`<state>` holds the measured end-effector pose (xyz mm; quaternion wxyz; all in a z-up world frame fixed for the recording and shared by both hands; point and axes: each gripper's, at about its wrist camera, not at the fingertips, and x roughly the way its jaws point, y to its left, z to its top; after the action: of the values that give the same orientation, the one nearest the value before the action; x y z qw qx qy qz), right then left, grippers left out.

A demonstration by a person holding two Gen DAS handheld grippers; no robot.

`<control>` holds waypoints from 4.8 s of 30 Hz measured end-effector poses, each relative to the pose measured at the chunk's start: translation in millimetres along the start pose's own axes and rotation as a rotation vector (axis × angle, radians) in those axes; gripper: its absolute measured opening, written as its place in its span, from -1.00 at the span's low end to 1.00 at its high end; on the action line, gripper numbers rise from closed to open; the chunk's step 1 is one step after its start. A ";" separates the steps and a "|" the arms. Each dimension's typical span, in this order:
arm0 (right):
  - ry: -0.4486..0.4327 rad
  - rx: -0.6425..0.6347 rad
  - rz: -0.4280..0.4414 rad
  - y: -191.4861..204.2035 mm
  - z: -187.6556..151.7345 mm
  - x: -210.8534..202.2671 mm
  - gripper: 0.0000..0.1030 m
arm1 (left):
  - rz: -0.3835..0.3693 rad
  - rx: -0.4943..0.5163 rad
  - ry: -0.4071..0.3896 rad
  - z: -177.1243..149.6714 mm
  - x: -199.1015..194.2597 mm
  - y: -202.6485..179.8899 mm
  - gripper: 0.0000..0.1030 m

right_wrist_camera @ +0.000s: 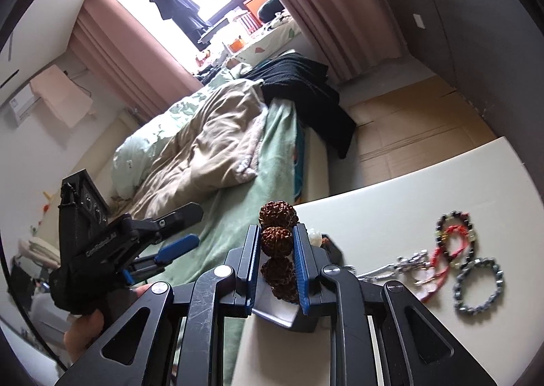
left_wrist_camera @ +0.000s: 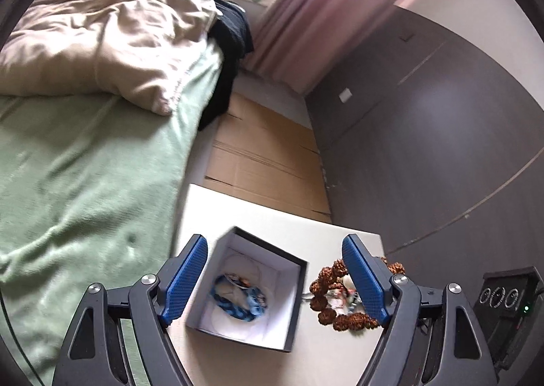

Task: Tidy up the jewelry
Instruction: 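Carry the brown bead bracelet with the right gripper and drop it into the black box, then move both grippers back over the remaining chains and bead bracelets, then close the left gripper on the silver chain clasp, then lift the silver chain with the left gripper and lower it into the black box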

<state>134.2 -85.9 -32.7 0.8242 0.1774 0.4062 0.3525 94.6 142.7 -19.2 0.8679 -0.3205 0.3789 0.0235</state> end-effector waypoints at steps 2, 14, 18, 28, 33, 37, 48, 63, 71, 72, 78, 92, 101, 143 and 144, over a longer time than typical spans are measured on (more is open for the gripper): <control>0.012 0.002 0.029 4.9 -1.8 7.0 -0.61 | 0.001 0.000 -0.006 3.4 -1.0 2.4 0.59; 0.121 0.074 -0.071 -20.7 -4.6 41.5 0.00 | 0.012 0.048 -0.020 -3.2 -0.8 -7.4 0.59; 0.050 0.075 -0.145 -34.8 1.1 10.8 0.42 | -0.003 0.087 -0.007 -9.6 6.0 -20.7 0.59; 0.094 0.202 -0.282 -94.6 2.4 -22.4 0.42 | -0.048 0.200 0.068 -35.7 35.5 -65.0 0.59; 0.118 0.238 -0.315 -113.6 1.0 -36.5 0.42 | -0.067 0.282 0.117 -54.3 55.7 -91.9 0.48; 0.130 0.280 -0.370 -132.3 -0.5 -48.1 0.42 | -0.050 0.348 0.187 -69.4 75.2 -106.4 0.16; 0.112 0.393 -0.394 -170.2 6.1 -73.9 0.42 | 0.017 0.511 0.306 -107.4 129.2 -129.5 -0.08; 0.108 0.448 -0.400 -189.3 18.0 -74.6 0.42 | 0.161 0.611 0.341 -118.6 185.2 -133.2 -0.21; 0.126 0.453 -0.395 -190.3 20.0 -67.0 0.42 | 0.109 0.618 0.348 -117.9 189.8 -133.5 -0.49; 0.131 0.447 -0.394 -188.8 19.9 -65.4 0.42 | 0.103 0.615 0.350 -117.8 189.1 -132.8 -0.51; 0.157 0.415 -0.398 -181.0 17.6 -56.6 0.42 | 0.061 0.538 0.380 -111.6 184.8 -118.4 -0.73; 0.236 0.276 -0.370 -147.2 5.6 -27.0 0.40 | -0.020 0.388 0.242 -76.1 126.2 -105.0 -0.75; 0.350 0.130 -0.380 -123.2 -10.0 21.7 -0.27 | -0.062 0.320 0.153 -52.4 86.5 -91.4 -0.75; 0.331 -0.011 -0.288 -87.0 -0.9 21.5 -0.48 | -0.109 0.302 -0.094 -2.0 -23.2 -110.7 -0.75; 0.318 -0.005 -0.275 -85.7 1.2 18.7 -0.48 | -0.104 0.310 -0.106 0.7 -28.7 -114.4 -0.75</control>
<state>180.5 -131.4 -91.8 0.7903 0.0605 0.5508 0.2613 107.1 58.1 62.0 0.9257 -0.2004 0.3146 -0.0633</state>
